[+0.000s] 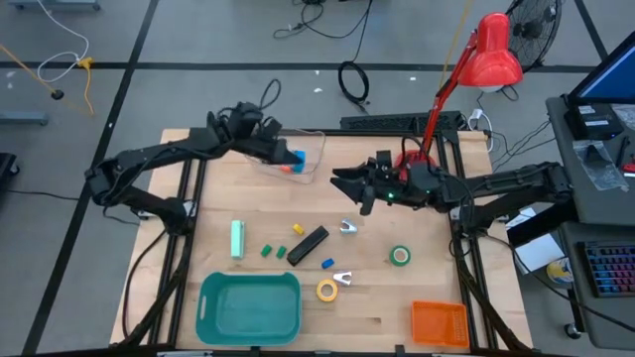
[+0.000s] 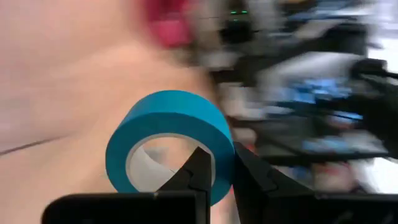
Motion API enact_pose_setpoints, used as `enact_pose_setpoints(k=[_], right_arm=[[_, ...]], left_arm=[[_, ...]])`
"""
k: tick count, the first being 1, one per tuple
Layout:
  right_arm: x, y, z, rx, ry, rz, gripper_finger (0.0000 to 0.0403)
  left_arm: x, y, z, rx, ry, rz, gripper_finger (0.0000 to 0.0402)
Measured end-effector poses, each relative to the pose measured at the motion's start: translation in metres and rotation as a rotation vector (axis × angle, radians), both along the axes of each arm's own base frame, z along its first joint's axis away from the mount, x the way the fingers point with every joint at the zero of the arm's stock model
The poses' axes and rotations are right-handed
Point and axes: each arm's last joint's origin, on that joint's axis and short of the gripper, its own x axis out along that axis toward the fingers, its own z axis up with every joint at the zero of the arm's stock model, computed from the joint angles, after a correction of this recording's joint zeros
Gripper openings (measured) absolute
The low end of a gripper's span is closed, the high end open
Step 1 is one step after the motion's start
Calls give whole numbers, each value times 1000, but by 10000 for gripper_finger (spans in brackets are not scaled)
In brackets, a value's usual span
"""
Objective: Pick and place Stapler, Stapler remover, tape
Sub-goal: Put the blue tape into the transparent bin
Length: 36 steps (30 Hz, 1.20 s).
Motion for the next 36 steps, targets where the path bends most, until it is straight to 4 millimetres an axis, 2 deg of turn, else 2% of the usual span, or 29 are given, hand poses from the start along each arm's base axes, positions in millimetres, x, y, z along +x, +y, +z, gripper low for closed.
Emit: enact_pose_setpoints(k=[2,6,9,11,16,19,21,25,30,36], right_arm=[[0,1,1,-16,-1,2,189],[0,1,0,-30,4,-3,188],[0,1,1,-37,2,-5,186],[-1,1,1,-42,-3,-5,186],[-1,1,3,-54,-17,-7,185],[-1,2,3,-57,-14,-2,185],[-1,4,3,-60,-15,5,185],[-1,10,3,-77,-9,0,185],[-2,16,3,-95,-3,-12,185],[-3,18,3,-101,-1,-25,185]], left_arm=[[-10,7,-9,67,133,45,34],[-21,16,-12,282,469,75,34],[-18,25,-7,383,642,90,34],[-14,33,-12,373,721,76,34],[5,54,-34,330,781,70,34],[12,63,-57,269,848,63,34],[12,67,-65,240,878,63,34],[9,74,-74,235,920,59,34],[4,80,-73,210,908,73,34],[1,80,-73,210,938,84,103]])
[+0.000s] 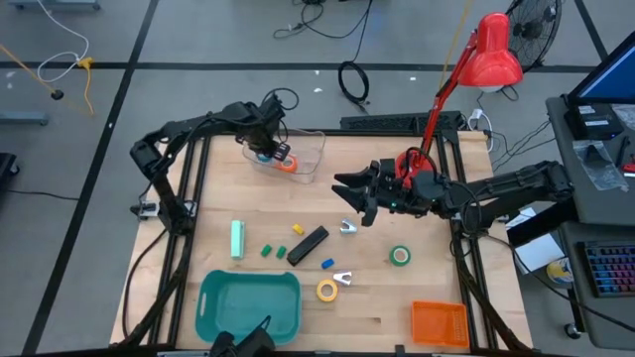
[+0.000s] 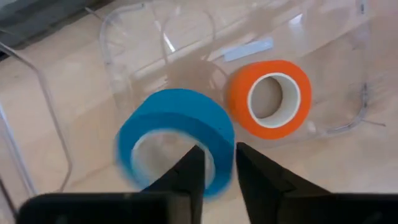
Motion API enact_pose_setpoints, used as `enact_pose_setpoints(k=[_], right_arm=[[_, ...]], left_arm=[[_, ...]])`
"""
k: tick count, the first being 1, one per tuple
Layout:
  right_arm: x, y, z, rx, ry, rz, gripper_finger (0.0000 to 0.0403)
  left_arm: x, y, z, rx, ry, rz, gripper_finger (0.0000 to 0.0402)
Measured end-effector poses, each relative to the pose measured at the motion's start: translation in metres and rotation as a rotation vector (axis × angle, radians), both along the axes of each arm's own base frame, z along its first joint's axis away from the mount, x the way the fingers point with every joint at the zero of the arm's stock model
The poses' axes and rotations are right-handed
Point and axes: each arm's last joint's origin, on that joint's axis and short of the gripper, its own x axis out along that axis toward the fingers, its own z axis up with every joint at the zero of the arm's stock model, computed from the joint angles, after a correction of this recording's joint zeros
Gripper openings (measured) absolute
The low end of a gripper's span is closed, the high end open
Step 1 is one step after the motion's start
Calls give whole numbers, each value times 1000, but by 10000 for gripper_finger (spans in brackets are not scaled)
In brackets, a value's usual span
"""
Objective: Pick and place Stapler, Stapler remover, tape
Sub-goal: Put the blue tape into the transparent bin, then put the left small green stapler into the green bin
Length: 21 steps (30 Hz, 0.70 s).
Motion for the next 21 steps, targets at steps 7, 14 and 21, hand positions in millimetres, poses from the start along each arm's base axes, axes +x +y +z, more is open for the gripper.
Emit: enact_pose_setpoints(k=[7,14,21], right_arm=[[0,0,0,1,0,-1,185],[0,0,0,7,-1,0,185],[0,0,-2,33,17,10,185]], left_arm=[[0,-1,1,-8,-7,-2,127],[-2,-25,42,4,-182,-70,113],[-2,-92,99,-1,-409,-275,112]])
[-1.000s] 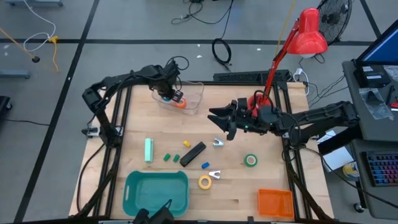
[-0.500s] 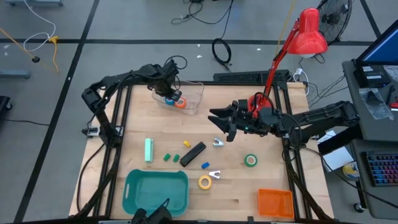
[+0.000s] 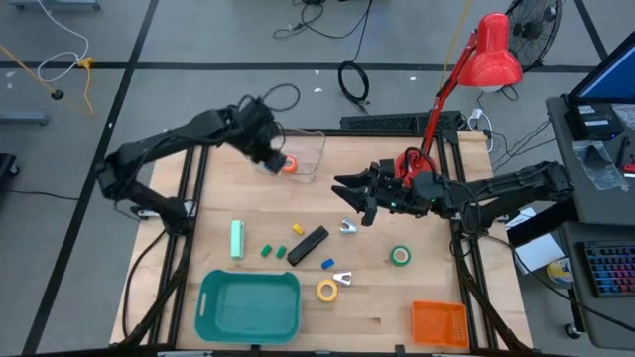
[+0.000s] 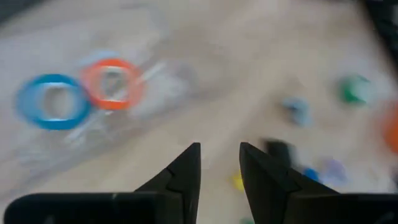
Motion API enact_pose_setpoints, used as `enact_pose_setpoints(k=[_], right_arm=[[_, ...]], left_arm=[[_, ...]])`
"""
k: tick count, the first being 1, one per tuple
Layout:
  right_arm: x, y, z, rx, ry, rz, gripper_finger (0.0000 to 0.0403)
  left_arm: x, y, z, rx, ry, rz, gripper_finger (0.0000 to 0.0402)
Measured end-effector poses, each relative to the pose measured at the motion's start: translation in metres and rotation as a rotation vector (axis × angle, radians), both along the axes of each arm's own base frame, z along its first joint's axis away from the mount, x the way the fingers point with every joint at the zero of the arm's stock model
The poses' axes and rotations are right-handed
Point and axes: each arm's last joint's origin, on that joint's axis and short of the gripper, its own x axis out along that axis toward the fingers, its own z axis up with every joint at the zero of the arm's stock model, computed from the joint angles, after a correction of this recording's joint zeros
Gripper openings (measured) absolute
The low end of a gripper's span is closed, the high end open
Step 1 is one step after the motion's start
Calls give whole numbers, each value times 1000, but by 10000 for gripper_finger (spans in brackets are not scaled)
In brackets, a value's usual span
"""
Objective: Pick and place Stapler, Stapler remover, tape
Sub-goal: Put the left small green stapler into the green bin
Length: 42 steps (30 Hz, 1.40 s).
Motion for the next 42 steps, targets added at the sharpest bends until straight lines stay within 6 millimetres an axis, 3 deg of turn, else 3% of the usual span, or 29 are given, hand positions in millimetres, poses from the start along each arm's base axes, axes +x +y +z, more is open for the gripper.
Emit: enact_pose_setpoints(k=[4,9,14,20,25,29,35,42], right_arm=[[1,1,-7,49,61,41,185],[1,6,-15,97,136,143,185],[-1,18,-18,114,175,264,185],[-10,49,-31,99,328,427,185],[-31,75,-60,57,638,399,185],[-48,86,-79,57,801,337,185],[-54,101,-81,97,759,352,185],[-51,107,-72,105,642,356,185]], left_arm=[[6,-60,20,29,-57,-153,112],[17,-133,18,94,-15,-225,113],[31,-196,-1,124,27,-207,113],[41,-239,-31,81,108,-77,113],[49,-248,-49,85,142,32,113],[51,-241,-56,79,188,105,113],[41,-212,-62,43,405,216,113],[30,-207,-77,116,539,61,113]])
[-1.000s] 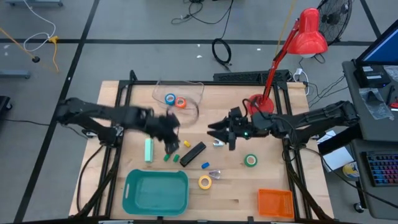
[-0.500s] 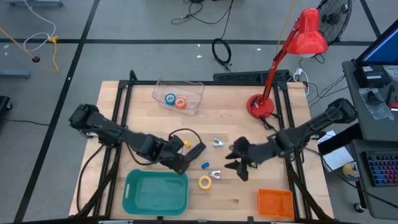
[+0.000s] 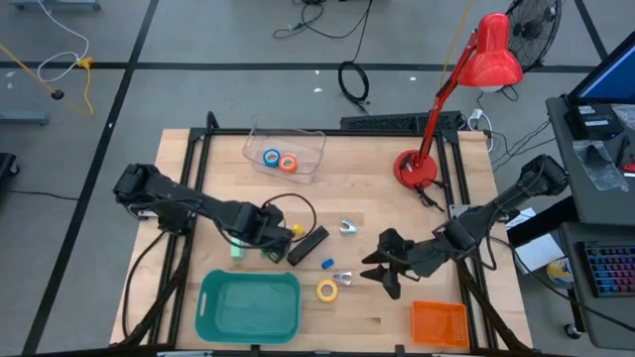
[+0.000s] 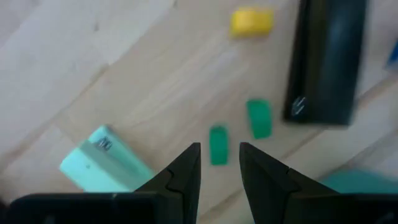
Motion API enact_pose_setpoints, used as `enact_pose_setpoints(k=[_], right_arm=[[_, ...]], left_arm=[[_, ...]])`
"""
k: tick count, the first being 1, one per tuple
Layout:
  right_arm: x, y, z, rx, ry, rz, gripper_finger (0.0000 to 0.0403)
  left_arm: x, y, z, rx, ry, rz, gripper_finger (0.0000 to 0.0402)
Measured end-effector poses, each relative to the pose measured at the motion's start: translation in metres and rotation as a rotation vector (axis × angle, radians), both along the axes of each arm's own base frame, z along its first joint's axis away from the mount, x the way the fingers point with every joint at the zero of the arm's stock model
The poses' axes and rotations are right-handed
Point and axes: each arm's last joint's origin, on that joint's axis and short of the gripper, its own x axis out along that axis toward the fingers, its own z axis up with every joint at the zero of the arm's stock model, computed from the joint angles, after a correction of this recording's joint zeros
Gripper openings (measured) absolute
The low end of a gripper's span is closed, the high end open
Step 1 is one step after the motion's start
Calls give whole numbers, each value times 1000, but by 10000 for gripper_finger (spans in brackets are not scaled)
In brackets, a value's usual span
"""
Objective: Pick and place Stapler, Stapler remover, tape
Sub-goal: Put the left small green stapler into the green bin
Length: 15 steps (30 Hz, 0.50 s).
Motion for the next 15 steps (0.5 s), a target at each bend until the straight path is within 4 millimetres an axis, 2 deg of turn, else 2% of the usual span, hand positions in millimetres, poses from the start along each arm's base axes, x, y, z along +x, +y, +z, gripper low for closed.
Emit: enact_pose_setpoints(k=[5,8,11,15], right_arm=[[2,0,3,-8,-37,-13,185],[2,0,3,-9,-40,-16,185],[2,0,3,-10,-41,-16,185],[2,-1,3,-23,-48,-37,185]], left_arm=[[-13,3,-32,-15,85,-8,114],[-12,6,-51,-98,39,6,114],[-8,5,-60,-148,-30,-7,119],[-7,5,-61,-149,-46,1,156]])
